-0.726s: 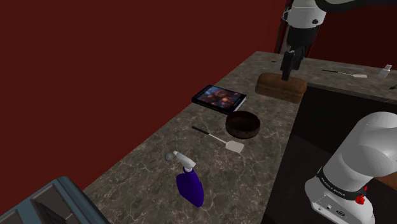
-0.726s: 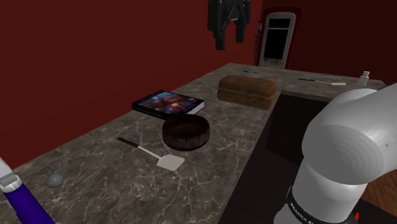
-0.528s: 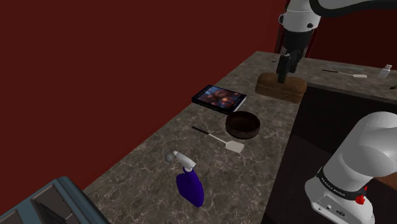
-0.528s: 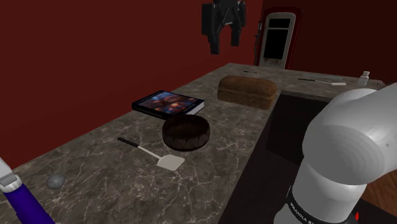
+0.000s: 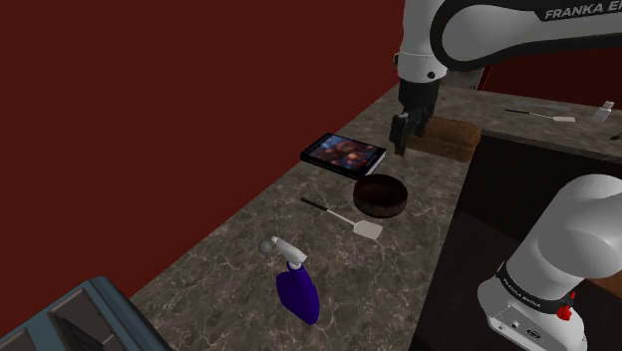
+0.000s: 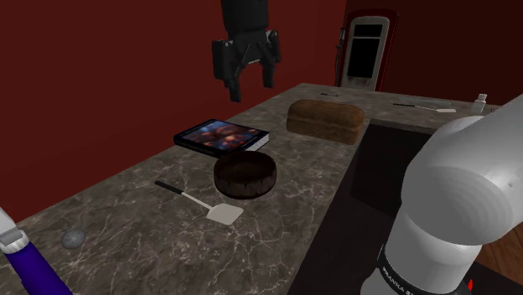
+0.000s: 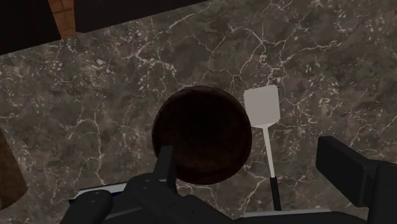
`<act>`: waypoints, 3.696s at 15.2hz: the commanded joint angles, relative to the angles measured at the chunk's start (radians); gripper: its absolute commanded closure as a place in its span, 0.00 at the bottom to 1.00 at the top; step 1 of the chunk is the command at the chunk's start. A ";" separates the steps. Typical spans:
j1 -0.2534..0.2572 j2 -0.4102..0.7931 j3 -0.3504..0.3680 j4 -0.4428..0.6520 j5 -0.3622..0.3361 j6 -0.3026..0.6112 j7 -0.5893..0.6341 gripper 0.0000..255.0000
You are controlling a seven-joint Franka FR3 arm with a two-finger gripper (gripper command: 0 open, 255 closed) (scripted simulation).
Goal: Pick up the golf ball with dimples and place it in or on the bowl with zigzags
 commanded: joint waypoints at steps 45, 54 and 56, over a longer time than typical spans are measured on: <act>0.281 1.295 0.300 0.743 -0.471 0.371 0.792 0.00; 0.281 1.295 0.300 0.744 -0.471 0.370 0.792 1.00; 0.281 1.295 0.300 0.744 -0.471 0.371 0.792 1.00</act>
